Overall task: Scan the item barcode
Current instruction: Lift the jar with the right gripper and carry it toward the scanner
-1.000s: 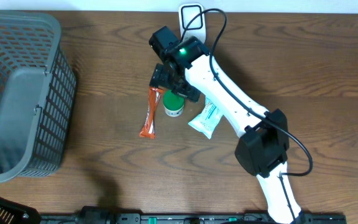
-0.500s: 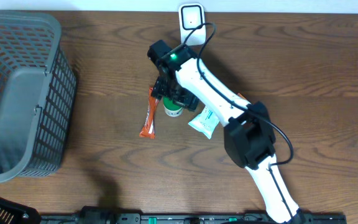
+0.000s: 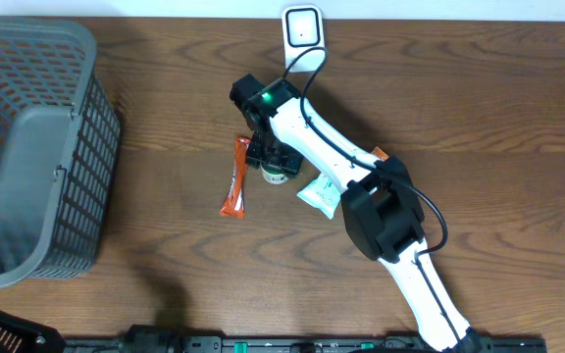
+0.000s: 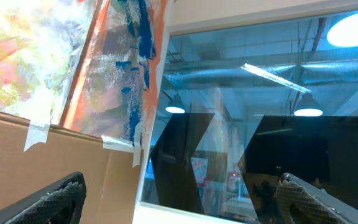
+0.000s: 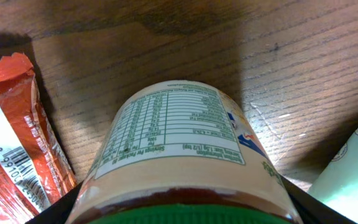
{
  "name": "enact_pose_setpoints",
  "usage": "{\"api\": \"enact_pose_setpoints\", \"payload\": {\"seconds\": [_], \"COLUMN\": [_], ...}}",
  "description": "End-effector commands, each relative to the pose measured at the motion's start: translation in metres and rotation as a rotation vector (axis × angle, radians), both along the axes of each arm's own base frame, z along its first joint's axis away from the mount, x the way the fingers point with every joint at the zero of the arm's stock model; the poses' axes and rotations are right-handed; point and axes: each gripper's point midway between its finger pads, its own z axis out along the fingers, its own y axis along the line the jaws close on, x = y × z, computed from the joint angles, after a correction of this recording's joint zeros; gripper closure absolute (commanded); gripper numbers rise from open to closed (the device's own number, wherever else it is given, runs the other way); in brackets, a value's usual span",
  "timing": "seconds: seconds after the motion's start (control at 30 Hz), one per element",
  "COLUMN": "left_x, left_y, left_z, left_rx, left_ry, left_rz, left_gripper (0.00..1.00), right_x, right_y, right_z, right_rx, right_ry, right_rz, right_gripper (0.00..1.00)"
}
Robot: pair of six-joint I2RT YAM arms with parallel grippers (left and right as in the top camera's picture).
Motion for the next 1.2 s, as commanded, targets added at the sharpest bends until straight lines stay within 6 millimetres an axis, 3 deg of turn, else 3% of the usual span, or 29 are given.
{"api": "enact_pose_setpoints", "payload": {"seconds": [0.0,0.2,0.3,0.5,0.63,0.67,0.93,1.17], "left_x": [-0.003,-0.001,0.0,0.006,0.014,0.016,0.063,0.109], "left_y": [0.001,0.001,0.001,0.001,-0.001,-0.001,-0.005,-0.009], "left_z": [0.0,-0.003,-0.004,-0.01,-0.018,-0.02,-0.07,-0.119], "left_rx": [0.001,0.003,0.003,0.007,0.0,-0.013,-0.065,-0.099], "left_ry": [-0.004,0.011,0.019,0.052,0.093,0.098,0.301,0.466], "left_rz": [0.015,0.015,0.015,0.015,-0.001,-0.014,-0.06,-0.074], "left_gripper": [0.02,0.02,0.02,0.02,0.02,0.02,0.02,0.02], "right_x": [-0.003,-0.021,-0.031,-0.042,-0.04,-0.04,-0.038,-0.041], "right_y": [0.004,0.001,0.001,-0.014,-0.036,-0.04,-0.038,-0.035], "right_z": [0.001,0.018,0.044,0.099,0.113,0.114,0.135,0.136], "right_rx": [0.009,0.131,0.308,0.606,0.627,0.63,0.696,0.702], "right_ry": [0.002,0.114,0.192,0.293,0.312,0.314,0.271,0.257], "right_rz": [0.098,0.282,0.387,0.4,0.364,0.361,0.378,0.418], "right_gripper": [0.43,0.46,0.43,0.44,0.44,0.48,0.44,0.43]}}
